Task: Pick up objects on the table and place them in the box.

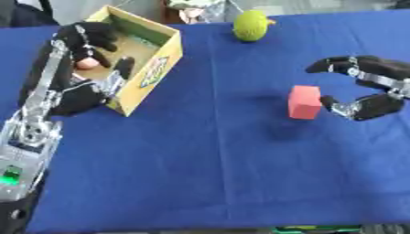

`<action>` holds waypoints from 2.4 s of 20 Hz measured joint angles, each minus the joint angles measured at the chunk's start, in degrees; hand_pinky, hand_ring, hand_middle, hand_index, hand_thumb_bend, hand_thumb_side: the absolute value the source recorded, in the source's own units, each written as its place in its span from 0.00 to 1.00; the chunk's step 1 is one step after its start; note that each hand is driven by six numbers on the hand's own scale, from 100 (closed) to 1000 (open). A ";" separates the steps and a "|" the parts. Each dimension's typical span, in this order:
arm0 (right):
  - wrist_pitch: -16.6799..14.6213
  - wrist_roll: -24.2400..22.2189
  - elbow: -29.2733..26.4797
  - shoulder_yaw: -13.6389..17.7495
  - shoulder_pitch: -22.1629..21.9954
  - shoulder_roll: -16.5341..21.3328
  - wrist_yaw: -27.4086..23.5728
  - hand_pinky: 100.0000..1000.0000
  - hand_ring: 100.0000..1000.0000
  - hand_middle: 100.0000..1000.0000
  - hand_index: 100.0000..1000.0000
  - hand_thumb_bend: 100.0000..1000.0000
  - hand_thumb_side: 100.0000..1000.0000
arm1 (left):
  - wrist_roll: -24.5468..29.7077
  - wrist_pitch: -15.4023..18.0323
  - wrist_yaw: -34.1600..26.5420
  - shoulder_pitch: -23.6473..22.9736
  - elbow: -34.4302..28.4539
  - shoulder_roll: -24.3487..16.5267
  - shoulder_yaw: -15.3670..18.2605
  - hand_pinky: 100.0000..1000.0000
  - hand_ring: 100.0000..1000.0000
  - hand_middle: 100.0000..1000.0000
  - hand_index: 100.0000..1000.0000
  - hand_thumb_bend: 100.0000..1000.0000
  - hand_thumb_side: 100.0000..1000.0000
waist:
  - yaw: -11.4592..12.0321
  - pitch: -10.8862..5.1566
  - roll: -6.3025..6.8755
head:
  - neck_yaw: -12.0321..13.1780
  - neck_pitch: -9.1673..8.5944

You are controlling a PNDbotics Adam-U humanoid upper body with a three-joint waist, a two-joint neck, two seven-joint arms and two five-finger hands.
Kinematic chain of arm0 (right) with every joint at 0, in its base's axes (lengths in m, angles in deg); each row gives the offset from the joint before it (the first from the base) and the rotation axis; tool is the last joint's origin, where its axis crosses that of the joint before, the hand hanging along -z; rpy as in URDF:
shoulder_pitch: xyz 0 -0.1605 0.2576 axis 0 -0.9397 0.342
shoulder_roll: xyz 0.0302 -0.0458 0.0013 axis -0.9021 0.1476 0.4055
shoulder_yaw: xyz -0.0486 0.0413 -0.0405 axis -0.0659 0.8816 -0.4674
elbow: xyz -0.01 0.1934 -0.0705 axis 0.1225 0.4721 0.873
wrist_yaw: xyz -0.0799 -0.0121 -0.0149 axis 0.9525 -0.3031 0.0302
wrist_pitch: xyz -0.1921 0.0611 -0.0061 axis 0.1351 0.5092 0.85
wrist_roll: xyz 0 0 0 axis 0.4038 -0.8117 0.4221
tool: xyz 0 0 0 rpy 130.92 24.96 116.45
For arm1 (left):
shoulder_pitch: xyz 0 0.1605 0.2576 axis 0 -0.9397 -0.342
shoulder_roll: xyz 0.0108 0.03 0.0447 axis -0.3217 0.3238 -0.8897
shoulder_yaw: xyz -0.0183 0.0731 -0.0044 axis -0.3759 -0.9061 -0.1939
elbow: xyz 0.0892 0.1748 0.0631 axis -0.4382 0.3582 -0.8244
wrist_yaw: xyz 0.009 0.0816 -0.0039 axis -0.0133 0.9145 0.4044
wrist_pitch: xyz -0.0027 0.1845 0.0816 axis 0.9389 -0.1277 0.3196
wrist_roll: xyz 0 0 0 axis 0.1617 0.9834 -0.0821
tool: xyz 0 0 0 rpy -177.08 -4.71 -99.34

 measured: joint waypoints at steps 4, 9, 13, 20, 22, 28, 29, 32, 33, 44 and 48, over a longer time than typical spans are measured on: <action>-1.65 1.06 1.29 -0.02 0.81 -1.02 4.37 0.88 0.90 0.86 0.96 0.00 0.59 | 0.28 -0.03 0.10 -0.07 0.33 0.27 0.10 0.44 0.59 0.58 0.74 0.33 0.33 | 0.10 0.02 -0.06 | -0.13 0.01; -3.49 1.74 2.61 -0.03 1.65 -1.80 8.93 0.87 0.90 0.87 0.96 0.00 0.63 | 0.63 -0.12 0.45 -0.41 0.61 0.73 0.12 0.43 0.59 0.58 0.74 0.33 0.33 | 0.27 0.06 -0.12 | -0.21 0.03; -4.04 2.31 3.87 0.01 2.02 -2.54 11.28 0.87 0.90 0.87 0.96 0.00 0.63 | 0.84 -0.11 0.45 -0.47 0.67 0.74 0.12 0.43 0.59 0.58 0.74 0.33 0.33 | 0.30 0.14 -0.12 | -0.44 0.05; -4.20 2.60 6.30 0.41 2.44 -3.88 13.39 0.88 0.90 0.88 0.97 0.00 0.63 | 0.98 -0.21 0.46 -0.51 0.67 1.00 0.12 0.43 0.59 0.58 0.74 0.33 0.34 | 0.40 0.18 -0.07 | -0.70 0.24; -4.20 2.60 6.98 0.62 2.46 -4.24 13.77 0.88 0.90 0.88 0.97 0.00 0.63 | 1.00 -0.21 0.46 -0.52 0.67 1.22 0.12 0.43 0.59 0.58 0.74 0.33 0.34 | 0.46 0.18 -0.04 | -0.80 0.25; -4.57 2.16 8.66 0.80 2.81 -4.60 14.91 0.88 0.90 0.89 0.97 0.00 0.61 | 1.11 -0.16 0.50 -0.54 0.67 1.22 0.12 0.43 0.59 0.58 0.74 0.34 0.34 | 0.71 0.21 -0.03 | -1.19 0.25; -4.56 2.14 8.97 0.96 2.92 -4.71 15.13 0.88 0.90 0.89 0.97 0.00 0.61 | 1.16 -0.12 0.51 -0.54 0.67 1.22 0.12 0.43 0.59 0.58 0.74 0.34 0.34 | 0.73 0.23 -0.03 | -1.23 0.25; -4.53 2.12 10.01 1.60 2.99 -4.81 15.91 0.87 0.90 0.88 0.97 0.00 0.61 | 1.27 -0.05 0.51 -0.54 0.67 1.23 0.12 0.43 0.59 0.58 0.74 0.34 0.34 | 0.81 0.29 -0.01 | -1.38 0.26; -4.50 2.12 10.40 1.85 3.03 -4.92 16.10 0.87 0.89 0.88 0.97 0.00 0.61 | 1.29 -0.05 0.51 -0.54 0.67 1.23 0.12 0.43 0.59 0.58 0.74 0.34 0.34 | 0.87 0.29 0.01 | -1.42 0.26; -4.14 3.17 13.16 3.59 3.67 -5.77 16.88 0.81 0.82 0.65 0.94 0.00 0.51 | 1.43 -0.11 0.51 -0.54 0.66 1.27 0.12 0.43 0.59 0.58 0.74 0.32 0.34 | 1.06 0.33 0.16 | -1.68 0.26; -4.16 3.89 13.29 3.81 3.74 -5.83 16.87 0.81 0.81 0.62 0.94 0.00 0.48 | 1.43 -0.11 0.51 -0.55 0.66 1.27 0.12 0.43 0.59 0.58 0.74 0.31 0.34 | 1.06 0.33 0.17 | -1.69 0.26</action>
